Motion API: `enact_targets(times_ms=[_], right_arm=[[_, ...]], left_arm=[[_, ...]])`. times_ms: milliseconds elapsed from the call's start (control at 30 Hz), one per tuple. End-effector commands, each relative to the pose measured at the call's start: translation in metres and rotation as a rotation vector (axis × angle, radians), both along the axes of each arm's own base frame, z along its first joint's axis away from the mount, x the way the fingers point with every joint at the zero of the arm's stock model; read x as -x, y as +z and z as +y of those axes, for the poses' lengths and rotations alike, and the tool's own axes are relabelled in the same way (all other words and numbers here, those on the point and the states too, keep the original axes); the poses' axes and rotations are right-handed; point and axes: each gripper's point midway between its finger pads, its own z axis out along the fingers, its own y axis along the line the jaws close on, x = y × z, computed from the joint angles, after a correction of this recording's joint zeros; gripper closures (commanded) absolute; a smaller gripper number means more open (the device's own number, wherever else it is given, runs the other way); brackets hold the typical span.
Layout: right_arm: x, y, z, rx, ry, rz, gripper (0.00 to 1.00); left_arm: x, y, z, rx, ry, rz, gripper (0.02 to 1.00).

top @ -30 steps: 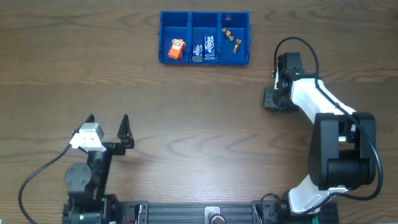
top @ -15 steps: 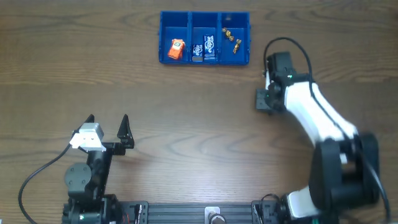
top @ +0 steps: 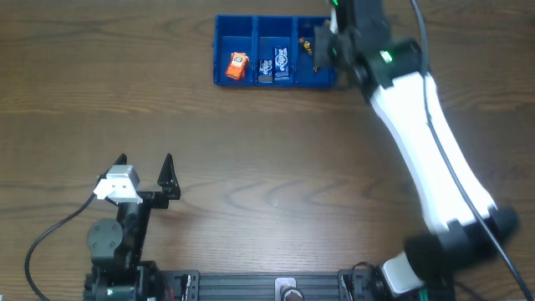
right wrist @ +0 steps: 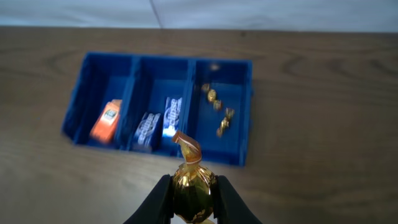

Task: Sort Candies Into Trays

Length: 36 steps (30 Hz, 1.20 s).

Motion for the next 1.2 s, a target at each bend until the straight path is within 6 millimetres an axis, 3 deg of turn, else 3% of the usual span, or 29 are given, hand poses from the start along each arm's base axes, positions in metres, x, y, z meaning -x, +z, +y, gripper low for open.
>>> enact_targets(times_ms=[33, 167, 267, 700, 833, 933, 967, 1100, 1200], right_arm=[[-0.054, -0.052, 0.013, 0.045, -0.032, 0.078, 0.901], [-0.076, -0.106, 0.014, 0.063, -0.061, 0.163, 0.899], [-0.080, -0.125, 0.012, 0.069, -0.071, 0.192, 0.897], [-0.088, -0.128, -0.010, 0.082, -0.123, 0.187, 0.825], [-0.089, -0.128, -0.010, 0.077, -0.121, 0.185, 0.603], [-0.089, -0.128, -0.006, 0.057, -0.106, 0.188, 0.299], [-0.089, -0.128, -0.006, 0.058, -0.105, 0.187, 0.242], [-0.085, -0.122, -0.005, 0.072, -0.087, 0.187, 0.080], [-0.070, -0.093, -0.010, 0.103, -0.084, 0.165, 0.001]], left_arm=[[0.001, -0.016, -0.003, 0.007, -0.019, 0.046, 0.020], [0.001, -0.016, -0.003, 0.007, -0.019, 0.046, 0.020], [0.001, -0.016, -0.003, 0.007, -0.019, 0.046, 0.020], [0.001, -0.016, -0.003, 0.007, -0.019, 0.046, 0.020], [0.001, -0.016, -0.003, 0.007, -0.019, 0.046, 0.020], [0.001, -0.016, -0.003, 0.007, -0.019, 0.046, 0.020], [0.001, -0.016, -0.003, 0.007, -0.019, 0.046, 0.023], [0.001, -0.016, -0.003, 0.007, -0.019, 0.046, 0.023], [0.001, -0.016, -0.003, 0.007, -0.019, 0.046, 0.020]])
